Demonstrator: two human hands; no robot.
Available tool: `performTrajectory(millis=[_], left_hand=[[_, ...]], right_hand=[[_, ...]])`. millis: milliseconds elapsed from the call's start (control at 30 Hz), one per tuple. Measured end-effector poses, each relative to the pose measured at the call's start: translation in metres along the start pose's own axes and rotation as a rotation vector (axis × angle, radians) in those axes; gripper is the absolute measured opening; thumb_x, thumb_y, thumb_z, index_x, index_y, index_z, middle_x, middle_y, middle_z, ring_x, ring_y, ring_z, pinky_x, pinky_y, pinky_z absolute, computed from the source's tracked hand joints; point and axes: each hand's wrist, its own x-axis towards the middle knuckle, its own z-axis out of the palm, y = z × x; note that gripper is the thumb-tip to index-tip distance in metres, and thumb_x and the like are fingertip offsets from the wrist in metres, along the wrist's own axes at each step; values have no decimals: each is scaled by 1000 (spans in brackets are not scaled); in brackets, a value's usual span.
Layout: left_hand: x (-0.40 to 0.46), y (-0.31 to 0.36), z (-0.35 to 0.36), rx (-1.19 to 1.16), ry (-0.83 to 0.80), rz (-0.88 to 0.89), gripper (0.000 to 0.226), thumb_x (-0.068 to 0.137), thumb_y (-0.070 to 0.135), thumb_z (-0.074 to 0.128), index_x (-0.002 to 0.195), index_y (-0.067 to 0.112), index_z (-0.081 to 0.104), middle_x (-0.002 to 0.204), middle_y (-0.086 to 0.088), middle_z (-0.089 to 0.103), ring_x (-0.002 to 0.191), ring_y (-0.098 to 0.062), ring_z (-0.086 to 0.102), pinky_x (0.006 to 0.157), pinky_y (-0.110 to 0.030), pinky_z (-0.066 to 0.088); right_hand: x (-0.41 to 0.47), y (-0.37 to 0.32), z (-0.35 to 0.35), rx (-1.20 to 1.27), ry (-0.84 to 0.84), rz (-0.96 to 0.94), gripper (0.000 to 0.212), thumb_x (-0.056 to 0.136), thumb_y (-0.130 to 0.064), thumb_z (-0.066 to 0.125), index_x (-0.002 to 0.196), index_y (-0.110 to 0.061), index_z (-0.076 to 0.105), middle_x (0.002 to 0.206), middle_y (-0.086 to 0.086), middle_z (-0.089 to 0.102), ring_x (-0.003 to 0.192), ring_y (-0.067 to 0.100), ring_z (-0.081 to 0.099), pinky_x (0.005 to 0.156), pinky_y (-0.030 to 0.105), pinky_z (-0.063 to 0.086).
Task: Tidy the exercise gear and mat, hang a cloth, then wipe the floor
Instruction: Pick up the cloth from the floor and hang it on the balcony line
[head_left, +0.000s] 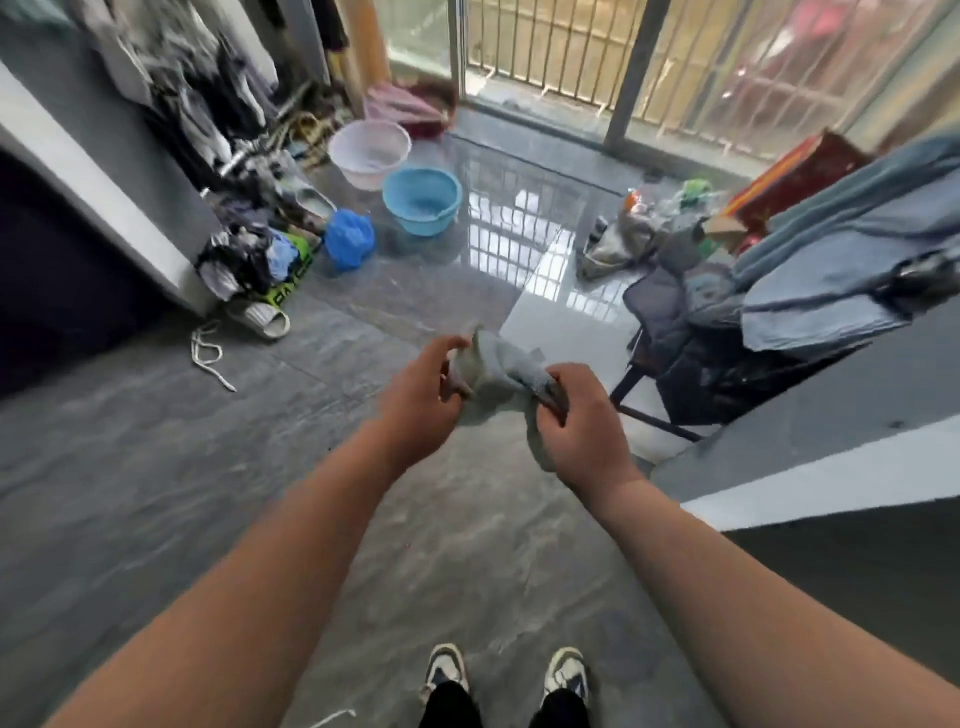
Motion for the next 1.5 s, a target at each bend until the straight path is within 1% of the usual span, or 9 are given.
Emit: performTrajectory(millis=[200,267,367,467,700,900,1100,1267,1500], left_hand=[[-37,117,-127,-66,165,179,54,83,7,60,130,31,50,96,8,62,79,-9,58,78,-39,54],[-40,146,-158,-106,211,259,52,83,8,60,127,35,51,94,7,62,77,-9,59,74,-38,54],[-43,181,-193,-104,302,366,47,84,12,62,123,35,53,93,10,63,80,-10,63,74,-37,56],[-45,207,-220,-94,345,438,45,86,14,62,124,34,54,93,12,62,81,-11,64,74,-36,56],[-32,244,-270,-32,434,472,23,92,22,61,115,22,62,91,9,64,85,-11,65,67,-22,49],[1,260,-299,-81,452,489,15,94,24,57,107,25,64,94,10,64,81,-15,68,70,-36,56],[64,266,-307,-134,354,485,46,91,18,63,134,21,45,108,-3,55,91,-19,60,76,-37,57],[135,277,-296,-68,298,596,51,87,14,70,134,19,48,123,-7,52,113,-20,54,90,-30,45],[253,312,-266,20,247,771,55,79,31,79,125,26,49,104,7,51,84,-3,53,67,-11,44]], right_hand=[[16,-167,-88,124,148,-177,11,76,-15,56,85,-8,58,78,10,57,64,3,45,59,22,35],[22,-202,-109,122,235,-277,18,75,-31,53,86,-18,58,83,-2,57,74,0,51,65,17,37],[34,-235,-134,76,294,-398,10,76,-20,56,84,-14,57,82,0,56,76,12,51,66,25,37],[40,-259,-153,80,307,-425,18,76,-29,56,93,-25,56,88,-10,56,81,-4,53,68,12,36],[68,-297,-172,72,376,-455,23,81,-9,67,96,-24,57,91,-6,60,81,6,55,70,20,38],[103,-320,-182,206,403,-423,13,87,-8,65,98,-13,62,93,3,66,78,9,57,66,13,40],[179,-325,-184,154,349,-308,23,96,-22,60,118,-16,59,103,-4,60,90,10,55,76,24,44],[257,-314,-178,219,353,-351,13,85,-9,67,94,-18,67,85,-8,66,73,0,58,69,15,45],[390,-286,-184,190,329,-258,11,78,-19,67,88,-18,66,84,-1,68,76,14,65,64,28,51]])
